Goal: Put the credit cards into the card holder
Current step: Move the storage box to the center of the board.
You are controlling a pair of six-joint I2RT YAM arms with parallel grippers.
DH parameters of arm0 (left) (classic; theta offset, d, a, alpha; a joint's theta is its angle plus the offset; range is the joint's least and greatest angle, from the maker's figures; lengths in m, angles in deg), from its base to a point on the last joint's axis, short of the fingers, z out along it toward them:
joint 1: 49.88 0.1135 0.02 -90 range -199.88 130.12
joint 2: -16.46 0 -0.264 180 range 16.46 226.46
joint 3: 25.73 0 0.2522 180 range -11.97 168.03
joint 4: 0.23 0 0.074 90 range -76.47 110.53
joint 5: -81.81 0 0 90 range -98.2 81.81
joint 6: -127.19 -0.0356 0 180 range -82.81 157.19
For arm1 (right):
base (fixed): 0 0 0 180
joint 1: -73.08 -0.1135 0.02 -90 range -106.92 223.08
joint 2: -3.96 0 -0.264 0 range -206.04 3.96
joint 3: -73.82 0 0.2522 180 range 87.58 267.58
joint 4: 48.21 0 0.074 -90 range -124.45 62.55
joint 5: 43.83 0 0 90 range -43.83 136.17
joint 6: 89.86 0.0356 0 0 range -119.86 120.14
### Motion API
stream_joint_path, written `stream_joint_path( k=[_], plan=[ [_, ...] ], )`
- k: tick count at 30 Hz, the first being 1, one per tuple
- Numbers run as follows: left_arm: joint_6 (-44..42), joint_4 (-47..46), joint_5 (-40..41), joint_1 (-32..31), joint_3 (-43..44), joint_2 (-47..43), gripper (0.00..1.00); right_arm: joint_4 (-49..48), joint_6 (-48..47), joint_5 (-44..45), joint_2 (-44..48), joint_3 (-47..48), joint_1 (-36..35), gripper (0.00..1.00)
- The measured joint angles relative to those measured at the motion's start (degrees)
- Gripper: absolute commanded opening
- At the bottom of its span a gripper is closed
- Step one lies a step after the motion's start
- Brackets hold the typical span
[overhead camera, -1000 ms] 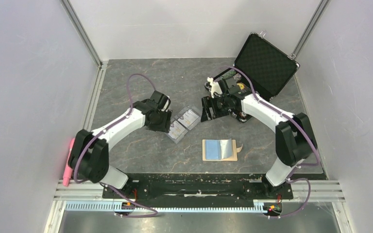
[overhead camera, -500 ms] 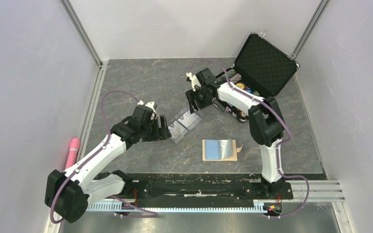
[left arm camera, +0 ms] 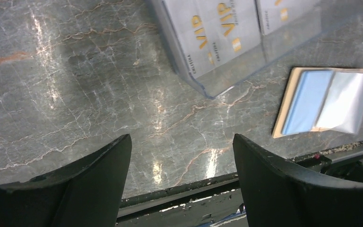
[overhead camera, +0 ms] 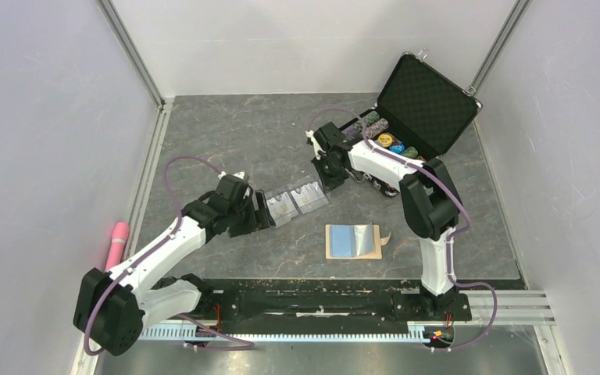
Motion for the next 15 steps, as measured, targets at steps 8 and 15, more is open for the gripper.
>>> stream_joint_path(
  k=[8, 15],
  plan=[
    [1.46, 0.44, 0.22, 0.00, 1.88, 6.86, 0.84, -1.70, 6.36, -2.78, 7.85, -12.22, 0.02, 0.55],
    [0.22, 2.25, 0.07, 0.00, 10.40, 10.67, 0.81, -6.73, 8.92, -8.90, 10.86, -16.52, 0.00, 0.57]
  ],
)
